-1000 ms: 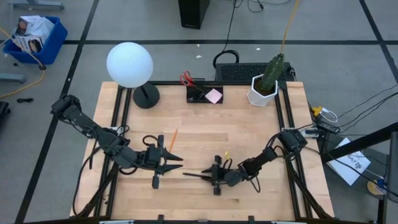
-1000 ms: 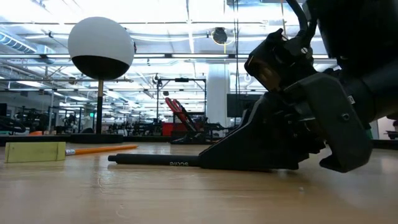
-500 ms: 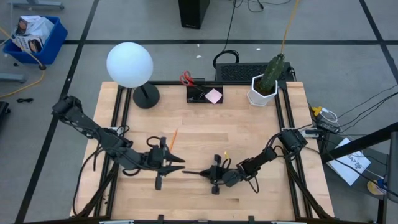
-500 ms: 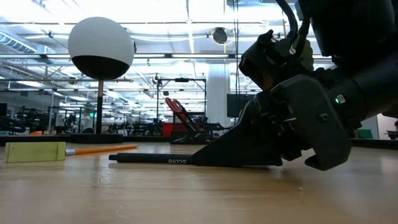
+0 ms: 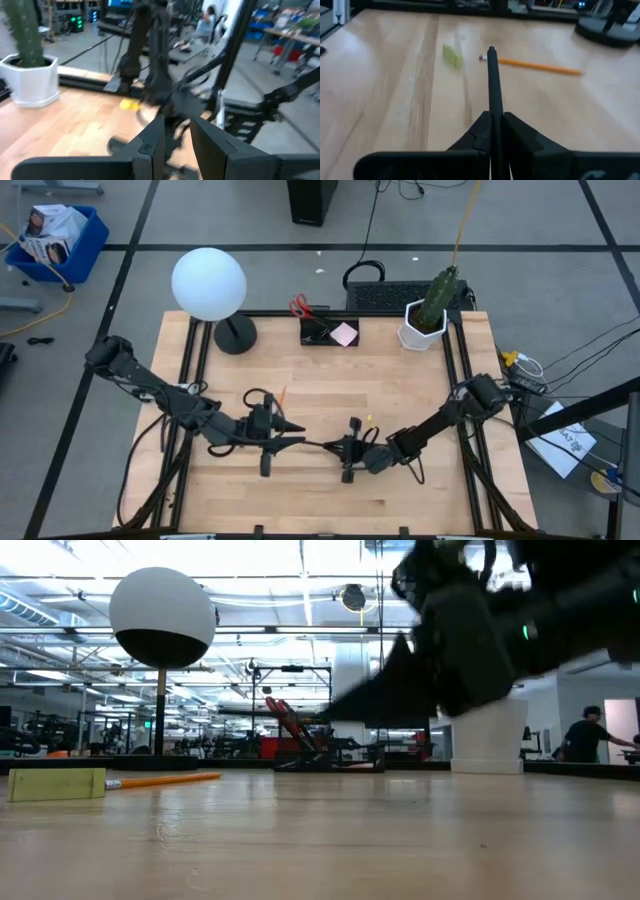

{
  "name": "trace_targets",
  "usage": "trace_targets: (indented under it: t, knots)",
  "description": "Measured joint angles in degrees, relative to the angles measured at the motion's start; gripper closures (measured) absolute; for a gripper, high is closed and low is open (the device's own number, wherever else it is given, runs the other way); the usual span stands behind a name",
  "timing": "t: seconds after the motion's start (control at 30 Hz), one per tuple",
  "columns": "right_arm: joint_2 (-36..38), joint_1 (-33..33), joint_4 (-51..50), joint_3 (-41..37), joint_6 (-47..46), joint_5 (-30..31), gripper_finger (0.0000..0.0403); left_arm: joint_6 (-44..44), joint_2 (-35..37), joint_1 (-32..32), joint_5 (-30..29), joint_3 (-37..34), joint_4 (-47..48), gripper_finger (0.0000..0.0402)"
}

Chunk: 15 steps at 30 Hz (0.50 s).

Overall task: Pick and place office supplies into organizer
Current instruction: Put the black pen into the desk organizer

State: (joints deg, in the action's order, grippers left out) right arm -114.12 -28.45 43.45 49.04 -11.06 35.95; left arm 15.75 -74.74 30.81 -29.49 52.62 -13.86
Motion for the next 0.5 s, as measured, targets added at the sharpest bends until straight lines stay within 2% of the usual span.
trace_targets:
  t: [0.37, 0.5]
  knots:
    - [10.93, -0.83, -1.46, -0.41, 7.9, 1.74, 0.0377, 3.75, -0.29, -2.74, 0.04, -0.02, 0.72, 0.0304]
    - [13.86, -0.89, -1.13, -1.67, 8.87, 1.94, 0.0377, 7.93, -0.29, -3.55, 1.61, 0.0, 2.91, 0.0285]
